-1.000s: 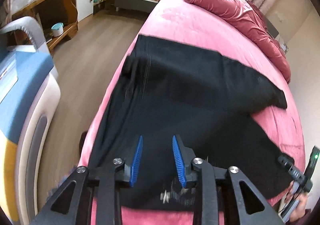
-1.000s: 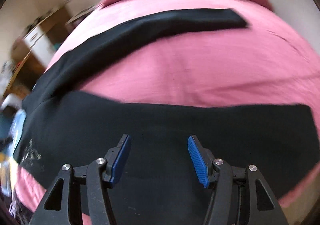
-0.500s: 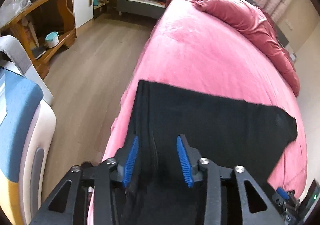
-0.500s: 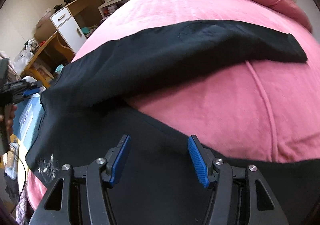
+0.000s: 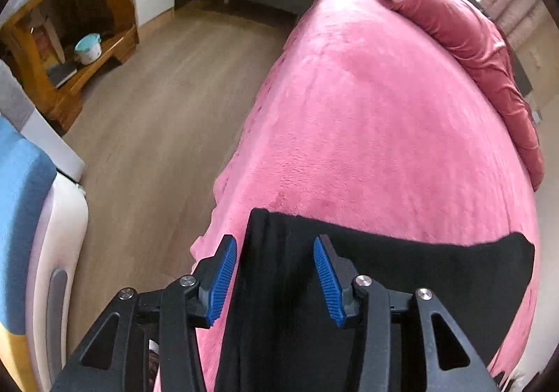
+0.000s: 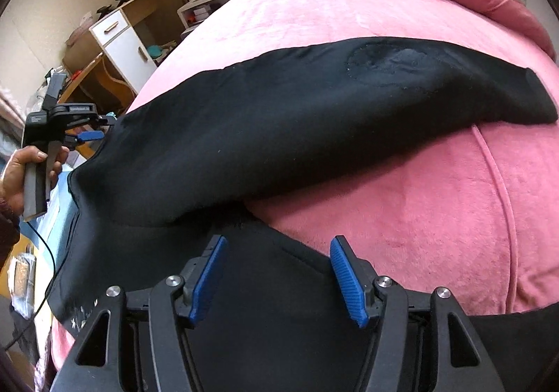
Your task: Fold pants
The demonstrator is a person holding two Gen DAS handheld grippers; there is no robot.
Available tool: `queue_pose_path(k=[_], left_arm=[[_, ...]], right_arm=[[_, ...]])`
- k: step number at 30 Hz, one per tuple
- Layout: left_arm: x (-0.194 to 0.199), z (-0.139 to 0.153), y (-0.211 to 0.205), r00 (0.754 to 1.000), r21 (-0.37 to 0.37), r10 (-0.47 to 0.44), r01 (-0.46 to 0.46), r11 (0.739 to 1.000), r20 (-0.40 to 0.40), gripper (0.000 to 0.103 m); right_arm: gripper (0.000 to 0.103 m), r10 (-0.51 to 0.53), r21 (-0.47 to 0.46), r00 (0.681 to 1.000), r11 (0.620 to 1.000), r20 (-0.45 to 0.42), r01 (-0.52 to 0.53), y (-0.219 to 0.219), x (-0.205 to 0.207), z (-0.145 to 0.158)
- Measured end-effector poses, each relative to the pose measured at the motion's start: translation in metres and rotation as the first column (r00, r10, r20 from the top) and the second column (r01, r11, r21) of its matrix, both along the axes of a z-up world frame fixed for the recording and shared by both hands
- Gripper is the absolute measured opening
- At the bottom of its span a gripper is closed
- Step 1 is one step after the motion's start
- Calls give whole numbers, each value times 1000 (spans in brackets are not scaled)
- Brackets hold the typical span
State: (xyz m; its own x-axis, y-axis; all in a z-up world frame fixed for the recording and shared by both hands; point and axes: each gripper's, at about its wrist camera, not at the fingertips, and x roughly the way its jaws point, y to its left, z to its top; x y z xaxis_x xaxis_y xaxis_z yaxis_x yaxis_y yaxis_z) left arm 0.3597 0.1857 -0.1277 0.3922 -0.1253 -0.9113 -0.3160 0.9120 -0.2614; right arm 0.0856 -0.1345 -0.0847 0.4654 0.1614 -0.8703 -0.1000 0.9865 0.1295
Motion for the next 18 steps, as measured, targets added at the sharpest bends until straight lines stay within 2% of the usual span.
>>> queue_pose_path(k=[2, 5, 7, 9, 13, 16, 18], left_arm=[[6, -5, -5, 1000, 8, 6, -6, 1000, -25, 47], [11, -7, -10, 1000, 36, -22, 22, 999, -13, 45], [10, -4, -15, 998, 66, -61, 59, 996, 22, 27], [5, 2, -20, 995, 99, -81, 76, 992, 55, 21], [-6, 13, -26, 989, 116, -88, 73, 990, 121, 15], [-15, 29, -33, 975, 124, -108, 85, 989, 195, 12], [-29, 46, -37, 957, 116, -128, 101, 988, 260, 12]], right_arm=[[62, -9, -5, 1000, 1000, 9, 9, -1, 4, 3], [62, -35, -20, 999, 999, 38, 36, -3, 9, 7], [62, -54, -23, 997, 998, 47, 56, -8, 12, 11], [62, -68, -43, 996, 997, 55, 71, -11, 18, 13], [62, -87, -54, 994, 994, 64, 91, -16, 30, 18], [62, -88, -72, 994, 993, 70, 93, -16, 37, 20], [62, -89, -81, 993, 992, 73, 95, -16, 41, 21]])
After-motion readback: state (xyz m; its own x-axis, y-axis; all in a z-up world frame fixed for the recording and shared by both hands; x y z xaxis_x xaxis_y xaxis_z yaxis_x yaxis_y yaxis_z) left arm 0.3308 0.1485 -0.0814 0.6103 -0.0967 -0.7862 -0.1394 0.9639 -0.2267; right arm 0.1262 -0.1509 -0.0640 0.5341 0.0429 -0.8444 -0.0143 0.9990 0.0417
